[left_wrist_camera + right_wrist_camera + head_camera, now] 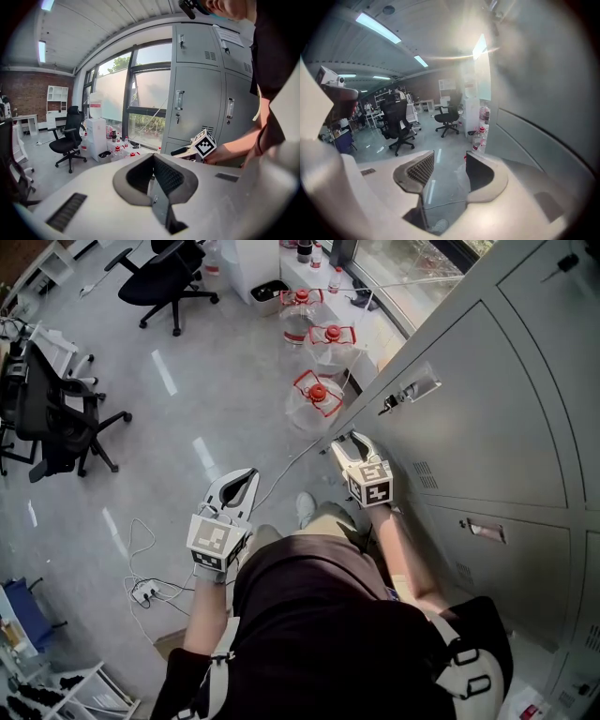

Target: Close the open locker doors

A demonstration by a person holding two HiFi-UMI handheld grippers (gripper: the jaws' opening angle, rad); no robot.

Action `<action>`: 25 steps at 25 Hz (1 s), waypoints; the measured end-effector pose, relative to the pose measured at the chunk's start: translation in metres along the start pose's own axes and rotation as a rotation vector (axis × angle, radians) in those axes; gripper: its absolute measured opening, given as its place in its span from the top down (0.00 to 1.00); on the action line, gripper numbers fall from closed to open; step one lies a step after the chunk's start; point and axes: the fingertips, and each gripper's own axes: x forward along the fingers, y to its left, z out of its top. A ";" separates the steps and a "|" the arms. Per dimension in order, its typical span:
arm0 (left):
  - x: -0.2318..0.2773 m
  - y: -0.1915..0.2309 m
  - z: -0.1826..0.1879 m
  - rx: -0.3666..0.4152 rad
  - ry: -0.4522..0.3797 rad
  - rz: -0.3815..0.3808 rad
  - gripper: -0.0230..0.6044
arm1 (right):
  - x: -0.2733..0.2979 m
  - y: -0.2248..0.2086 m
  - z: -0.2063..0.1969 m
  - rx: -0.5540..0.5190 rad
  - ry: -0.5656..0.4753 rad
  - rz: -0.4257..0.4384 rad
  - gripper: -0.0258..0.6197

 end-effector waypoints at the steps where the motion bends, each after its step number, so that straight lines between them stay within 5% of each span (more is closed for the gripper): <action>1: -0.003 -0.001 0.000 0.001 -0.004 -0.002 0.95 | -0.005 0.006 0.005 -0.002 -0.012 0.007 0.64; 9: -0.026 -0.010 0.006 0.012 -0.046 -0.038 0.95 | -0.061 0.061 0.046 -0.009 -0.139 0.068 0.70; 25: -0.072 -0.032 0.036 0.053 -0.180 -0.177 0.95 | -0.187 0.150 0.104 -0.061 -0.370 0.059 0.82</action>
